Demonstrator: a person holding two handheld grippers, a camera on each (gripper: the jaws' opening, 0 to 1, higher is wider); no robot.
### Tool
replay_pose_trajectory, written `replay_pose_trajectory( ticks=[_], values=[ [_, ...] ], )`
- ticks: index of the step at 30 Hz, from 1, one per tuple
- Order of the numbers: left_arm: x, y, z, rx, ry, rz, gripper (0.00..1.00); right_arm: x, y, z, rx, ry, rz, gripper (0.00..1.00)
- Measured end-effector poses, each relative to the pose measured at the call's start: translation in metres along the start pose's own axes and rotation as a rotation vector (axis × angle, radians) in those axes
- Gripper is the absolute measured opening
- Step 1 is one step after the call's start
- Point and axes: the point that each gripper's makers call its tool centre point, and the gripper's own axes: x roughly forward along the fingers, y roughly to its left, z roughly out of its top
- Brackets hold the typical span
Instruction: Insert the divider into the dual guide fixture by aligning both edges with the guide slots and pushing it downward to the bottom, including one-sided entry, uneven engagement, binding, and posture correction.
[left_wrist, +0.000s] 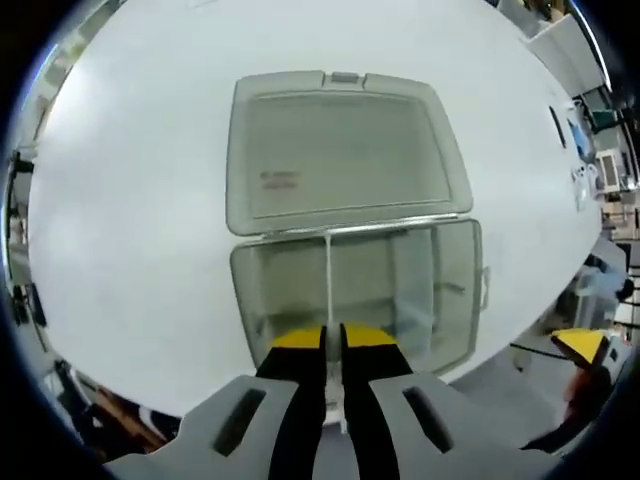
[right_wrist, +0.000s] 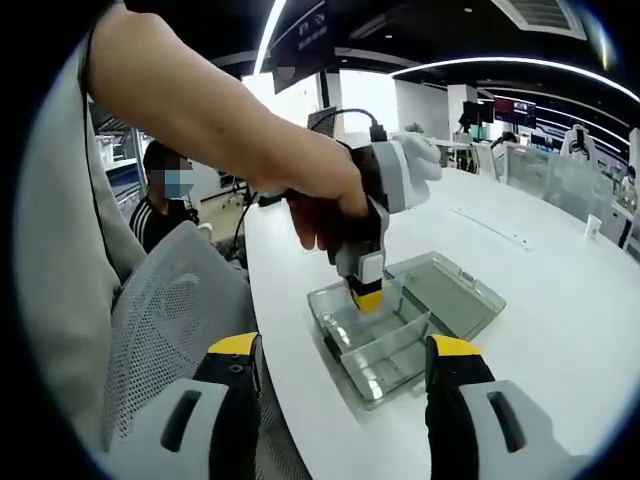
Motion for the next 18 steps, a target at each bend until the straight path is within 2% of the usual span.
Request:
replay_pose_trajectory(
  ticks=[5,18],
  values=[
    [0.0006,0.0007,0.0009,-0.017,-0.013,-0.028,0.01,0.0008,-0.0009,-0.0011,0.006,-0.001,-0.001,0.64],
    [0.0006,0.0003,0.0015,-0.004,-0.009,-0.018,0.01,0.0017,-0.0042,-0.0029,0.022,-0.011,-0.005,0.64]
  ],
)
